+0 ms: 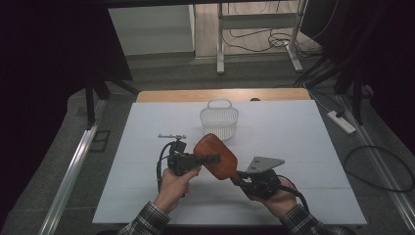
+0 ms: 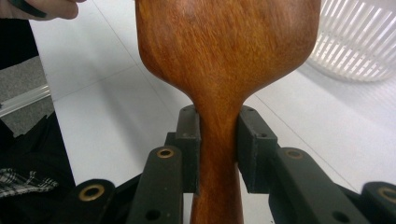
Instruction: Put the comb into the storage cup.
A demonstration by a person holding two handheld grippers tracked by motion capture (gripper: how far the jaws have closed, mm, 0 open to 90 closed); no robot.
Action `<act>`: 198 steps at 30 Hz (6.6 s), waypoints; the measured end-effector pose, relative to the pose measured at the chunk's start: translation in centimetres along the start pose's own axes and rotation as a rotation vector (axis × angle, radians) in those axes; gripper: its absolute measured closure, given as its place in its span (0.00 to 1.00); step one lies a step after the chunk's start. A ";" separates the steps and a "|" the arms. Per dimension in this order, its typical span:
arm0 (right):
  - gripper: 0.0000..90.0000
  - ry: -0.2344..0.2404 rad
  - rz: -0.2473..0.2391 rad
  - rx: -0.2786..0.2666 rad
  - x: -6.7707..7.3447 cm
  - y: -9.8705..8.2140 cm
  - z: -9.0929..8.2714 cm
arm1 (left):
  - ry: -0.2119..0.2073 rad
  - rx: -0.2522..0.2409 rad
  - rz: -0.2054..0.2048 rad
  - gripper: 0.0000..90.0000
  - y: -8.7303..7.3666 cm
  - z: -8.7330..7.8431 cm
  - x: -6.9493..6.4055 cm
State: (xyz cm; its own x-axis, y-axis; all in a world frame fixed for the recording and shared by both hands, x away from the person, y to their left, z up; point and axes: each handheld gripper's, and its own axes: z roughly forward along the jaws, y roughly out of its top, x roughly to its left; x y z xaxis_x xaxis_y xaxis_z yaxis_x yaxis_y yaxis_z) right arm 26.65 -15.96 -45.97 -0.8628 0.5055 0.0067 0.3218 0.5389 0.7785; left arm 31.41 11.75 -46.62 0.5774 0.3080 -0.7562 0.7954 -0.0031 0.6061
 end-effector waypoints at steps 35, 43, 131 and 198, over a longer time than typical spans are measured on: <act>0.17 0.039 0.106 0.068 -2.3 -0.6 -1.4 | 0.208 0.020 0.208 0.58 3.4 -1.3 -2.0; 0.06 0.029 0.119 0.121 -2.6 -1.2 -1.6 | 0.241 0.024 0.217 0.58 4.5 -1.5 -1.9; 0.00 -0.240 0.333 0.134 -5.1 -8.6 -11.3 | 0.399 -0.135 0.230 0.58 15.8 -5.6 -1.3; 0.00 -0.226 0.307 0.148 -4.9 -8.7 -11.3 | 0.525 -0.142 0.176 0.57 14.1 -0.1 4.7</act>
State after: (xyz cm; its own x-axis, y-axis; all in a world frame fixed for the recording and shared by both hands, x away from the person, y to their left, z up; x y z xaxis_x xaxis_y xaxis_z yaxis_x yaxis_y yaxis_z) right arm 23.69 -30.71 -45.68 -0.6155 0.7846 0.0739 0.6182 0.4226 0.6628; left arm 45.30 13.28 -41.55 0.5009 0.7459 -0.4390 0.6419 0.0200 0.7665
